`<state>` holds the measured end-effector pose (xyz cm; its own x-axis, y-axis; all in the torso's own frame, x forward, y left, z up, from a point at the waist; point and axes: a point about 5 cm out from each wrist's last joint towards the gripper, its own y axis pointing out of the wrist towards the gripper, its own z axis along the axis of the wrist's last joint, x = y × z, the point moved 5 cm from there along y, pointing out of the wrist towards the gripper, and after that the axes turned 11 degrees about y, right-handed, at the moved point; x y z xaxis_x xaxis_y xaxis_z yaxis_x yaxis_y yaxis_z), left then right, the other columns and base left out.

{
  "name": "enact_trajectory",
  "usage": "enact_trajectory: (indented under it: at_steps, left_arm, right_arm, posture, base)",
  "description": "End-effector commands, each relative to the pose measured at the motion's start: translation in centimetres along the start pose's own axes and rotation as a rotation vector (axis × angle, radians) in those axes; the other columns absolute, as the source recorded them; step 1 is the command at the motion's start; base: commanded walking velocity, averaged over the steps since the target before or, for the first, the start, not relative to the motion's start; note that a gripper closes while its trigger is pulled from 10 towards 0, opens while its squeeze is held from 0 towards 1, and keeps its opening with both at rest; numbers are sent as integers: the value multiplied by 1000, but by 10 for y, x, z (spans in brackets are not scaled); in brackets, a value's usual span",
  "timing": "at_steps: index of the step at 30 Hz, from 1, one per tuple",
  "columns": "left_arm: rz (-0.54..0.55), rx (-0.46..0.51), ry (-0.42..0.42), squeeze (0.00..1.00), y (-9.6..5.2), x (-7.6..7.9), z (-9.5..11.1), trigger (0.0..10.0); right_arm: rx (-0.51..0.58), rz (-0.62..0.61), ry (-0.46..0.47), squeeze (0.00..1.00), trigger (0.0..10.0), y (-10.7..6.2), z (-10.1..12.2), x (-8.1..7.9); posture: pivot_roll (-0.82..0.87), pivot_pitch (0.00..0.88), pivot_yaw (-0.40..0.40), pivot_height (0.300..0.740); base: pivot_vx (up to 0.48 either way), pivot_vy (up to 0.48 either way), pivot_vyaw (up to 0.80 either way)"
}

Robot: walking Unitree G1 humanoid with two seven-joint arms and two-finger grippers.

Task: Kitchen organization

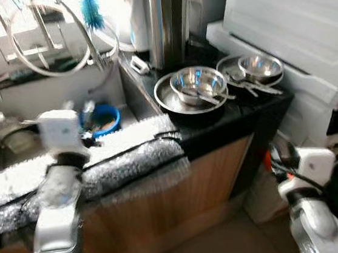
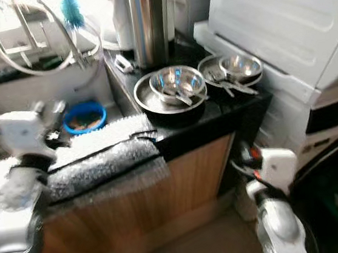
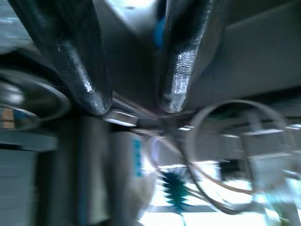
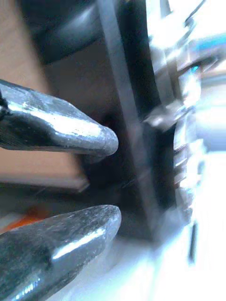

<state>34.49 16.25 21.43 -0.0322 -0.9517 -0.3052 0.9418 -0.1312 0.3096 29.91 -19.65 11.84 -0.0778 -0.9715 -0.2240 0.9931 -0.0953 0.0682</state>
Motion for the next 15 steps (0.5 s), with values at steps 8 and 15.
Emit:
enact_trajectory:
  at_steps: [8,15]
  left_arm:
    - [-37,-6,-27,0,9,12,-6,10000]
    - [-53,-20,-38,0,4,19,-12,10000]
  right_arm:
    - [6,123,66,0,10000,20,3,-36]
    - [25,234,81,1000,10000,24,9,-65]
  posture:
    - [-65,0,-41,727]
    - [-60,0,-49,727]
  base:
    - [0,0,0]
    - [0,0,0]
